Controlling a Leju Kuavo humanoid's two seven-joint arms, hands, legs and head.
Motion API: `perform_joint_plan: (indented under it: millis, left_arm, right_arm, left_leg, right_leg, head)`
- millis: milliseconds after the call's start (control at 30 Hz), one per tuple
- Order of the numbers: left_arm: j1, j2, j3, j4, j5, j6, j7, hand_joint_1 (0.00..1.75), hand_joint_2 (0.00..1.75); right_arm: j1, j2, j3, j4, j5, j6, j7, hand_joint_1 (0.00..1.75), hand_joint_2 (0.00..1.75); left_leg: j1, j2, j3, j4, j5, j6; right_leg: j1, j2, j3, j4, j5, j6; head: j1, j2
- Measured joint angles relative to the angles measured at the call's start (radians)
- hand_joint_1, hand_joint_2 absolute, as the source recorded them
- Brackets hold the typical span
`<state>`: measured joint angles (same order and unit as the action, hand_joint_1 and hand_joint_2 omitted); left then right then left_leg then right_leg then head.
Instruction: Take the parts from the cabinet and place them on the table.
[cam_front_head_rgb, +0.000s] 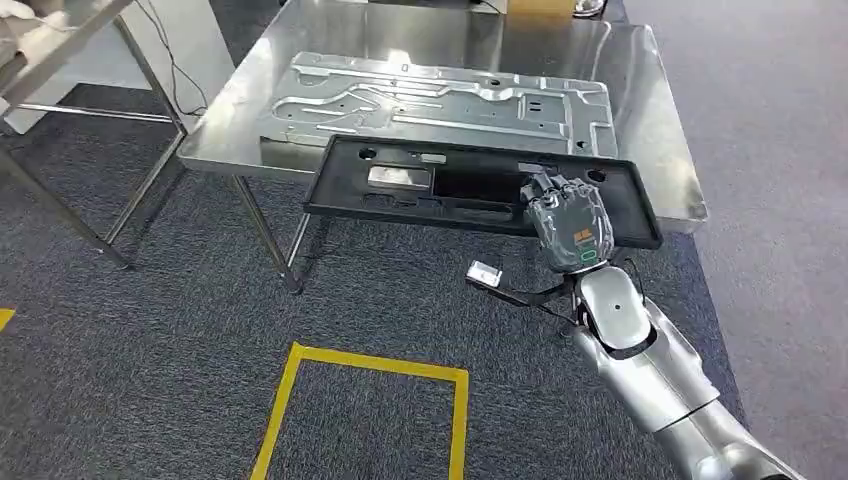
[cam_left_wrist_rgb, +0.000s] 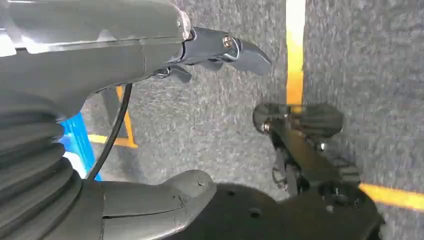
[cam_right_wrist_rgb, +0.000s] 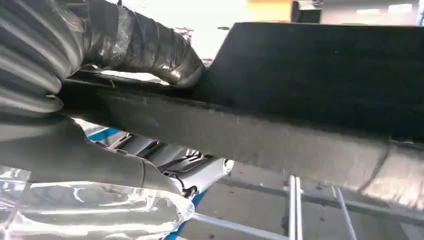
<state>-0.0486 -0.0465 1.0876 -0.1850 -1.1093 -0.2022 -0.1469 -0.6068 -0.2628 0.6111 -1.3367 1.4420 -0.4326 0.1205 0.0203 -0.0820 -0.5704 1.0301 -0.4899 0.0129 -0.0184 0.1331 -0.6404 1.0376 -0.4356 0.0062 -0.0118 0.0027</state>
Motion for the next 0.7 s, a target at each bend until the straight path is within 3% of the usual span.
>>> perform_joint_plan:
  millis: [67,100,133,167,233,267,300,333,400,433,467,500,533,567,600,700]
  left_arm:
    - [-0.004,0.0,0.0,0.0,0.0,0.0,0.001,0.0,1.75]
    - [-0.006,-0.007,-0.001,0.0,-0.001,0.0,0.001,0.0,1.75]
    - [-0.006,-0.005,-0.001,0.0,-0.001,0.0,0.002,0.0,1.75]
    - [-0.005,-0.005,-0.002,0.0,-0.002,0.0,0.002,0.0,1.75]
    - [-0.003,-0.005,-0.002,0.0,-0.002,0.0,0.004,0.0,1.75]
    - [-0.004,-0.005,-0.002,0.0,-0.004,0.0,0.005,0.0,1.75]
    - [-0.004,-0.005,-0.002,0.0,-0.005,0.0,0.005,0.0,1.75]
    - [-0.004,-0.006,-0.002,0.0,-0.005,0.0,0.005,0.0,1.75]
    - [-0.007,-0.007,-0.002,0.0,-0.009,0.0,0.005,0.0,1.75]
    - [-0.009,-0.007,-0.003,0.0,-0.01,0.0,0.005,0.0,1.75]
    - [-0.009,-0.007,-0.003,0.0,-0.01,0.0,0.005,0.0,1.75]
    - [-0.01,-0.007,-0.003,0.0,-0.011,0.0,0.006,0.0,1.75]
    - [-0.01,-0.006,-0.003,0.0,-0.012,0.0,0.005,0.0,1.75]
    - [-0.011,-0.006,-0.003,0.0,-0.013,0.001,0.006,0.0,1.75]
    - [-0.01,-0.006,-0.003,0.0,-0.014,0.001,0.006,0.0,1.75]
    - [-0.011,-0.007,-0.003,0.0,-0.015,0.0,0.006,0.0,1.75]
  right_arm:
    - [0.004,-0.007,-0.002,0.0,0.006,-0.001,0.0,1.75,1.75]
    - [0.007,-0.011,-0.005,0.0,0.021,-0.005,0.005,1.75,1.75]
    - [0.004,-0.012,-0.005,-0.002,0.041,-0.016,0.01,1.75,1.75]
    - [0.0,-0.012,-0.005,-0.002,0.058,-0.027,0.017,1.75,1.75]
    - [0.002,-0.009,-0.005,-0.002,0.069,-0.031,0.022,1.75,1.75]
    - [0.006,-0.008,-0.005,-0.001,0.069,-0.03,0.023,1.75,1.75]
    - [0.009,-0.007,-0.005,0.001,0.069,-0.029,0.024,1.75,1.75]
    - [0.009,-0.006,-0.005,0.001,0.068,-0.028,0.024,1.75,1.75]
    - [0.005,-0.003,-0.005,0.001,0.066,-0.026,0.024,1.75,1.75]
    - [0.001,-0.002,-0.005,0.001,0.063,-0.023,0.024,1.75,1.75]
    - [0.0,0.002,-0.005,0.0,0.06,-0.017,0.023,1.75,1.75]
    - [-0.001,0.002,-0.005,0.0,0.058,-0.014,0.023,1.75,1.75]
    - [0.0,0.006,-0.005,0.0,0.055,-0.014,0.023,1.75,1.75]
    - [0.001,0.008,-0.005,0.0,0.054,-0.013,0.022,1.75,1.75]
    - [-0.001,0.008,-0.005,0.001,0.052,-0.011,0.022,1.75,1.75]
    - [-0.001,0.011,-0.005,0.001,0.048,-0.007,0.019,1.75,1.75]
  left_leg:
    - [-0.003,0.021,0.002,-0.003,0.005,0.009]
    - [0.011,0.035,0.008,-0.021,0.015,0.02]
    - [0.009,0.043,0.011,-0.028,0.018,0.028]
    - [0.006,0.054,0.012,-0.028,0.021,0.032]
    - [0.003,0.072,0.011,-0.027,0.019,0.033]
    - [0.003,0.079,0.01,-0.026,0.019,0.033]
    - [0.003,0.084,0.01,-0.025,0.018,0.032]
    - [0.003,0.089,0.01,-0.024,0.017,0.03]
    - [0.003,0.094,0.013,-0.017,0.011,0.024]
    - [0.003,0.096,0.012,-0.014,0.007,0.018]
    - [-0.004,0.096,0.008,-0.011,0.005,0.013]
    - [-0.004,0.096,0.007,-0.012,0.005,0.01]
    - [-0.006,0.095,0.007,-0.007,-0.002,0.023]
    - [-0.004,0.096,0.009,-0.009,0.001,0.027]
    - [-0.004,0.096,0.01,-0.013,0.004,0.02]
    - [-0.001,0.096,0.013,-0.019,0.006,0.015]
  right_leg:
    - [-0.003,0.026,-0.003,-0.01,0.009,0.016]
    - [-0.002,0.011,-0.005,-0.004,0.004,0.017]
    - [0.007,-0.052,-0.013,0.019,-0.017,0.021]
    - [0.005,-0.095,-0.041,0.078,-0.056,0.024]
    - [0.001,-0.126,-0.111,0.231,-0.126,0.032]
    - [-0.002,-0.128,-0.134,0.281,-0.139,0.035]
    - [-0.005,-0.129,-0.134,0.285,-0.127,0.037]
    - [-0.008,-0.13,-0.109,0.241,-0.095,0.038]
    - [-0.008,-0.135,-0.005,0.058,-0.011,0.034]
    - [-0.006,-0.141,0.025,-0.005,-0.018,0.029]
    - [0.002,-0.142,0.026,-0.007,-0.018,0.026]
    - [0.002,-0.138,0.026,-0.008,-0.017,0.022]
    - [-0.003,-0.138,0.027,-0.012,-0.015,0.027]
    - [-0.001,-0.137,0.027,-0.012,-0.015,0.027]
    - [0.001,-0.136,0.026,-0.011,-0.016,0.024]
    - [0.004,-0.135,0.026,-0.011,-0.018,0.016]
  head:
    - [0.0,0.0]
    - [0.0,0.0]
    - [0.007,0.0]
    - [0.013,0.0]
    - [0.013,0.0]
    - [0.013,0.0]
    - [0.013,0.0]
    - [0.013,0.0]
    - [0.013,0.0]
    - [0.013,0.0]
    - [0.012,0.0]
    - [0.013,0.0]
    - [0.012,0.0]
    - [0.012,0.0]
    - [0.012,0.0]
    - [0.012,0.0]
